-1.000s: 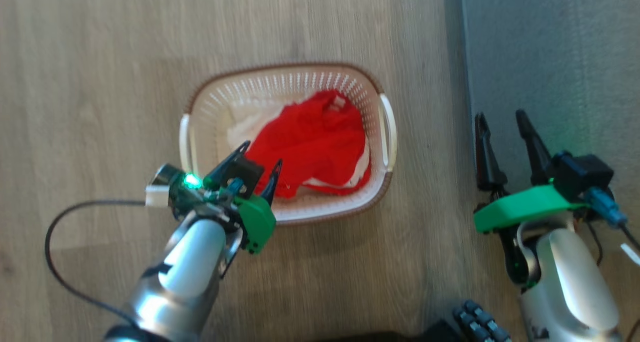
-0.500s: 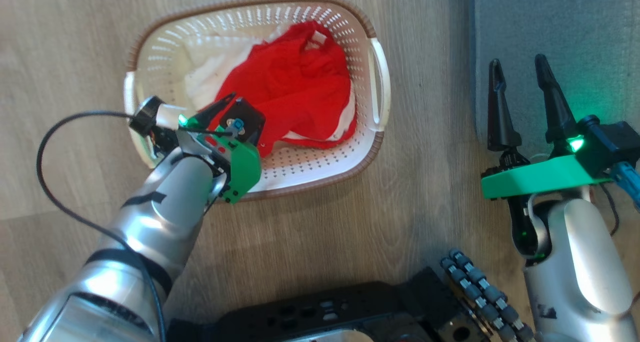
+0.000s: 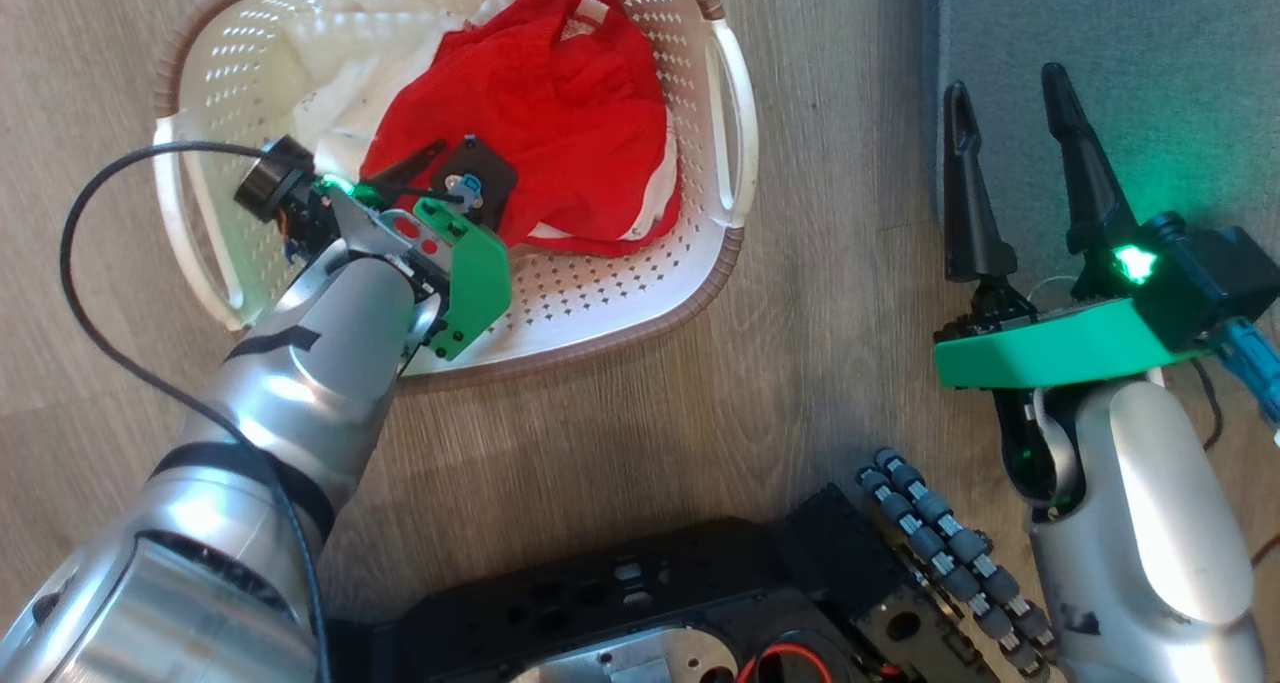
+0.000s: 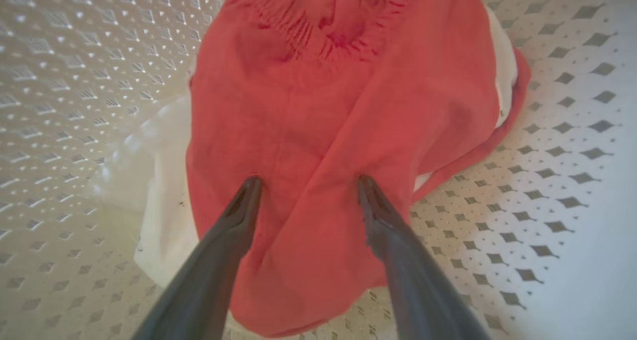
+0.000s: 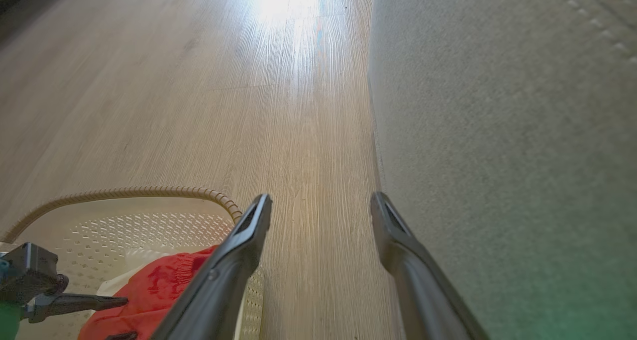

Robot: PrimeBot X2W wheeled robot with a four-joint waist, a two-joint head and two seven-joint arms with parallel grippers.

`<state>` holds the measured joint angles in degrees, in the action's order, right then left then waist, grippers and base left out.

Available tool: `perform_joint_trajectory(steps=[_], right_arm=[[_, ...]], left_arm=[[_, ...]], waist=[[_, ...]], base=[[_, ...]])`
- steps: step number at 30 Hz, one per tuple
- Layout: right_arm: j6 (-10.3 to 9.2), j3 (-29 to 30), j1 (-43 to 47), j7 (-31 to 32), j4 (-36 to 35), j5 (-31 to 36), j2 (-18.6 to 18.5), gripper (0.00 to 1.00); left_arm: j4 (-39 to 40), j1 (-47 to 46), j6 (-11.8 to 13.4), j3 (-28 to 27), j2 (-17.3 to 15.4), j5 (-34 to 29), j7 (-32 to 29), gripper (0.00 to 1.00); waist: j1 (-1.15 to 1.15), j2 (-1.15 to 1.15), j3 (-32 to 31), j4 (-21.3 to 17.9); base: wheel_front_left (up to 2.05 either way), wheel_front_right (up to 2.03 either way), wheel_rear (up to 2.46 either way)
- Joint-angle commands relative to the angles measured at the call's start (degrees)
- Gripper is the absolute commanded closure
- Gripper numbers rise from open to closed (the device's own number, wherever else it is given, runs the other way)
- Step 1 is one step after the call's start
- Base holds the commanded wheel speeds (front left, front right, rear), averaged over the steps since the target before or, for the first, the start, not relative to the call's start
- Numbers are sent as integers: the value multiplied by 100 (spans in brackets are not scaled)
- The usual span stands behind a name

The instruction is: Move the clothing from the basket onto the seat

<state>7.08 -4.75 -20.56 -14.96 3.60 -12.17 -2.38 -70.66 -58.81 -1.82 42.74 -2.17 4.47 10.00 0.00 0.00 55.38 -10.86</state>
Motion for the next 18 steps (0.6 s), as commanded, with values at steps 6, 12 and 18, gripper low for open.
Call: perform_joint_trajectory(steps=[6, 12, 18], right_arm=[[41, -142, 364, -4, -219, -23, -50, 0], [41, -139, 450, -4, -368, 6, -50, 0], [41, -124, 445, -4, -387, 29, -50, 0]], left_arm=[[11, 79, 229, 130, -71, 371, -390, 0], [92, 88, 216, 238, -71, 744, -592, 67], [161, 42, 166, 480, -71, 1042, -509, 100]], waist=[[0, 0, 53, -60], [0, 0, 81, -50], [0, 0, 99, -6]], base=[[0, 0, 0], [0, 0, 0], [0, 0, 0]])
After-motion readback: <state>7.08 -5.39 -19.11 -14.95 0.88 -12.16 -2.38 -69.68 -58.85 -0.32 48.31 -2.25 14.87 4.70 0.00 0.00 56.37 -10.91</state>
